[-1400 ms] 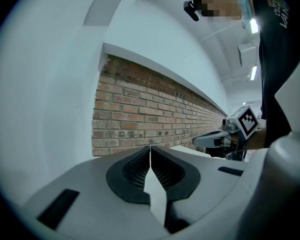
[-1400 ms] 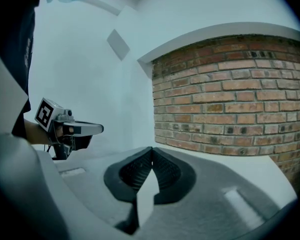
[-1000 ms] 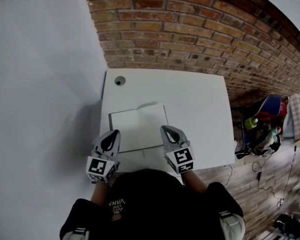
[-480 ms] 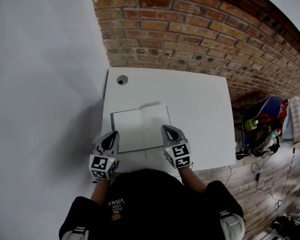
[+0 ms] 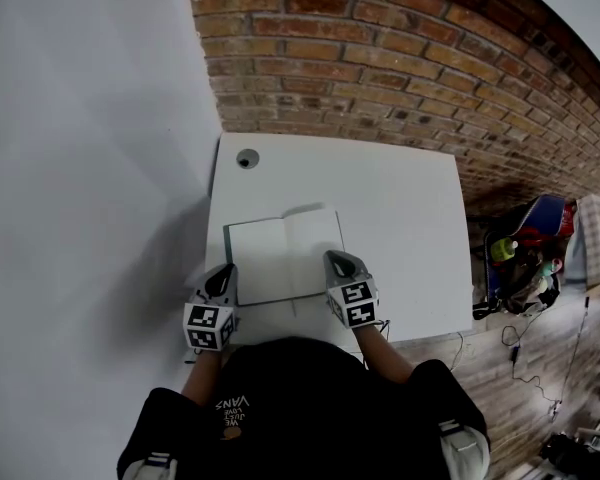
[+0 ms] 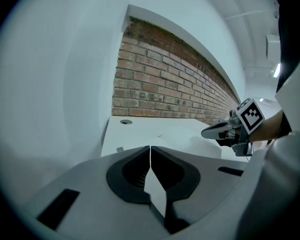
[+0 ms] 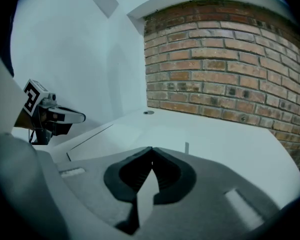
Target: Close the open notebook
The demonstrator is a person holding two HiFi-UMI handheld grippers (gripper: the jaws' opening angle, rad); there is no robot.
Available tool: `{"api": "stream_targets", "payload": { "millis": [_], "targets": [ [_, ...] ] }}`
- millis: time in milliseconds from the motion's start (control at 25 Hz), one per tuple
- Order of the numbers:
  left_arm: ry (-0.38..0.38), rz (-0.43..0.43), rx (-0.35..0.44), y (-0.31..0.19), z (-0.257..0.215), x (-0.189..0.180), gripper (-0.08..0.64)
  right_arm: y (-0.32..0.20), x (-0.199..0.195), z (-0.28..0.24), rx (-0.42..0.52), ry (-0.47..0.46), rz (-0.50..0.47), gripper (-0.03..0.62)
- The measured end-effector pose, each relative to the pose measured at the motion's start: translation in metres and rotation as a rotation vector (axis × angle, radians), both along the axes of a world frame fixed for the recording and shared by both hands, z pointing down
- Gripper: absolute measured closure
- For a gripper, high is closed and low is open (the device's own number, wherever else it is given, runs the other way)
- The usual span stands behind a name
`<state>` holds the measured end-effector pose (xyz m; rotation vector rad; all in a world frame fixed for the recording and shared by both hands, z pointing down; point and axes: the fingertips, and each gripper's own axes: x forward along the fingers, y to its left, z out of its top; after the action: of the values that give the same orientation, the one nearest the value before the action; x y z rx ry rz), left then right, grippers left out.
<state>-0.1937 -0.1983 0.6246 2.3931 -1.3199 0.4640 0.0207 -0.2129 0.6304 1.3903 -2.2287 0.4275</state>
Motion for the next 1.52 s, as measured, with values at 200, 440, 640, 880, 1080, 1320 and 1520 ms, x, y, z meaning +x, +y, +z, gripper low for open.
{"api": "stream_targets", "payload": {
  "millis": [200, 440, 640, 880, 1080, 1320, 1520],
  "targets": [
    [0.020, -0.048, -0.078, 0.000, 0.014, -0.007, 0.555, 0.000, 0.004, 0.013, -0.031, 0.013, 0.012, 0.594],
    [0.031, -0.087, -0.160, 0.000, 0.031, -0.013, 0.555, 0.001, 0.008, 0.023, -0.058, 0.023, 0.022, 0.594],
    [0.032, -0.114, -0.229, 0.000, 0.044, -0.016, 0.555, 0.002, 0.011, 0.036, -0.089, 0.029, 0.031, 0.594],
    [0.030, -0.147, -0.299, 0.004, 0.055, -0.021, 0.554, 0.005, 0.017, 0.050, -0.116, 0.048, 0.034, 0.594],
    [0.050, -0.163, -0.343, 0.006, 0.060, -0.021, 0.554, 0.007, 0.021, 0.057, -0.132, 0.066, 0.035, 0.594],
    [0.069, -0.176, -0.372, 0.007, 0.063, -0.022, 0.552, 0.008, 0.018, 0.060, -0.140, 0.080, 0.023, 0.594],
    [0.074, -0.167, -0.436, 0.010, 0.068, -0.017, 0.471, 0.008, 0.019, 0.063, -0.134, 0.092, 0.018, 0.594]
  ]
}}
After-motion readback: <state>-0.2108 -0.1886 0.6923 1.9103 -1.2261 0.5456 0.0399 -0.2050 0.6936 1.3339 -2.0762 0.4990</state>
